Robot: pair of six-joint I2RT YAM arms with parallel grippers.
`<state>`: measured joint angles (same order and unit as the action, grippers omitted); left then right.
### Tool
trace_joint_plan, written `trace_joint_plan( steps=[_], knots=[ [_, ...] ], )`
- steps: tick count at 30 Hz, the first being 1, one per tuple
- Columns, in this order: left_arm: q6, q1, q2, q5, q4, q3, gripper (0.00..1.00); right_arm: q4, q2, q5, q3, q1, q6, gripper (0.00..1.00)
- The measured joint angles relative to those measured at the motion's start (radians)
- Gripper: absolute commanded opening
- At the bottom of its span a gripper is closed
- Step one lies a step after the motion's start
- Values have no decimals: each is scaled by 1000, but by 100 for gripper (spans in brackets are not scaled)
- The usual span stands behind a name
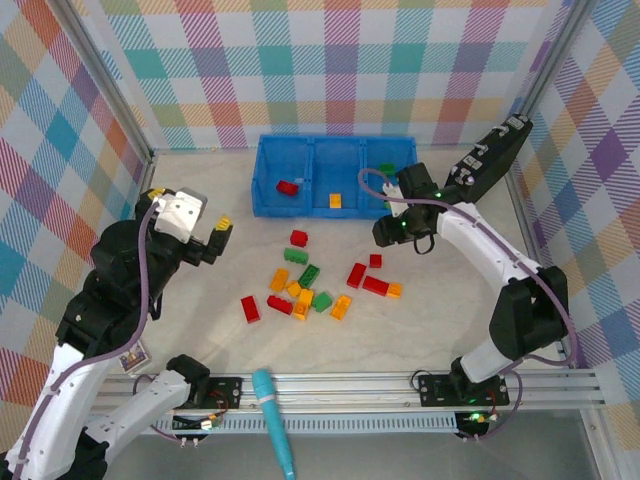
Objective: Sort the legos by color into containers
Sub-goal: Pick up the lego from the center of the table.
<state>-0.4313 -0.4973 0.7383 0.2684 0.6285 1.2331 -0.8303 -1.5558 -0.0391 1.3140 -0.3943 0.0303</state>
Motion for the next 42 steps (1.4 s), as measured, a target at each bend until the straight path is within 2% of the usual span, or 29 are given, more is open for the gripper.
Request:
trace_joint_plan(
  steps=[5, 12, 21, 29, 42],
  knots=[
    [3, 0, 13, -13, 0, 0, 100, -40, -7, 1, -46, -34, 81, 61],
    [12, 0, 14, -19, 0, 0, 100, -55, -16, 5, -143, -93, 306, 62],
    [16, 0, 13, -24, 0, 0, 100, -55, -16, 98, -233, -110, 532, 62],
    [16, 0, 10, -24, 0, 0, 100, -34, -16, 148, -266, -110, 628, 55],
    [16, 0, -2, -24, 0, 0, 100, 74, -24, 178, -322, -98, 693, 55]
  ],
)
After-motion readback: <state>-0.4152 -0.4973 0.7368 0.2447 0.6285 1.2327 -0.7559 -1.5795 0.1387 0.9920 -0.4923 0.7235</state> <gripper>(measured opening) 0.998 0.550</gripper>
